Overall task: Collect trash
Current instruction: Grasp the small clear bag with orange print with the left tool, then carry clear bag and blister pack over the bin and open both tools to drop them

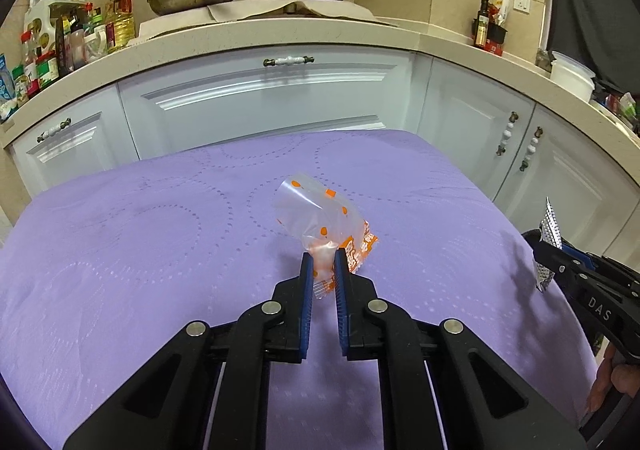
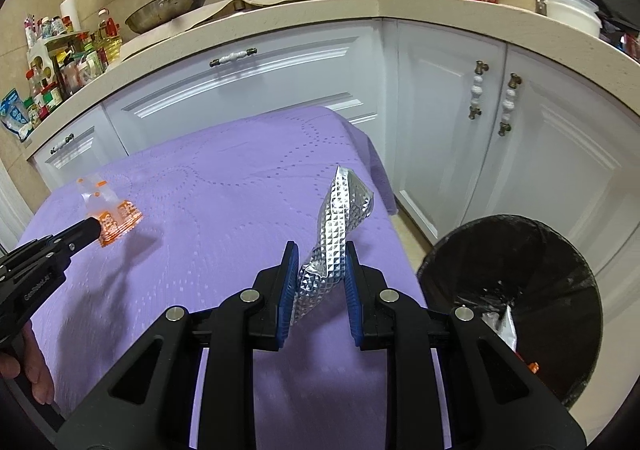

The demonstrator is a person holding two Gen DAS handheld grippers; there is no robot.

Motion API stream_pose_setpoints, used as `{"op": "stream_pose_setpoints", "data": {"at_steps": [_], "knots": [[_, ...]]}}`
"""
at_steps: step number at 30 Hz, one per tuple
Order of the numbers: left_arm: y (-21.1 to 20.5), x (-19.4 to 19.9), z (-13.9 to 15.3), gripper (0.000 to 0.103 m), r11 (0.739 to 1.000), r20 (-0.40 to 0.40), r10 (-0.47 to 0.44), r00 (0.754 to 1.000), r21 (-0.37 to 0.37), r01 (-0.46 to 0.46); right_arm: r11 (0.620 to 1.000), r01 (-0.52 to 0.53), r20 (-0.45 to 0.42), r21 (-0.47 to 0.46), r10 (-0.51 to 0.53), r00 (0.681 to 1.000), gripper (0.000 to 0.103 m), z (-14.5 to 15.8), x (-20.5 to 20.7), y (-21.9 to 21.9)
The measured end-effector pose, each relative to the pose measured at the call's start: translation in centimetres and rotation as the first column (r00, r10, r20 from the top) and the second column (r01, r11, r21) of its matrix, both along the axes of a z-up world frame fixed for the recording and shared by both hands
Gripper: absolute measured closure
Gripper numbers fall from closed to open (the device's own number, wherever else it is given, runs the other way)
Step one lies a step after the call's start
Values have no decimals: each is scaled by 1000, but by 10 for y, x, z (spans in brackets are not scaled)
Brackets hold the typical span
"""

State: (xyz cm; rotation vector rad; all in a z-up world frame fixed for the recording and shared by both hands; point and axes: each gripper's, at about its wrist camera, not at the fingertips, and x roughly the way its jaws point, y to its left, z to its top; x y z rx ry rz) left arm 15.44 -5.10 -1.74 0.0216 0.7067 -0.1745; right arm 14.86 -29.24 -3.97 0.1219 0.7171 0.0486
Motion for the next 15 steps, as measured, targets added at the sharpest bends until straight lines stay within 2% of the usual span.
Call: {"op": "stream_pose_setpoints", "data": {"at_steps": [9, 15], "knots": [[-28, -25, 12, 92, 998, 34, -62, 997, 10, 62, 998, 61, 30, 0, -61, 998, 81, 10, -35, -28], [-67, -38, 20, 92, 990, 60, -141, 988, 20, 140, 991, 136, 47, -8, -135, 990, 81, 13, -56, -60]]}}
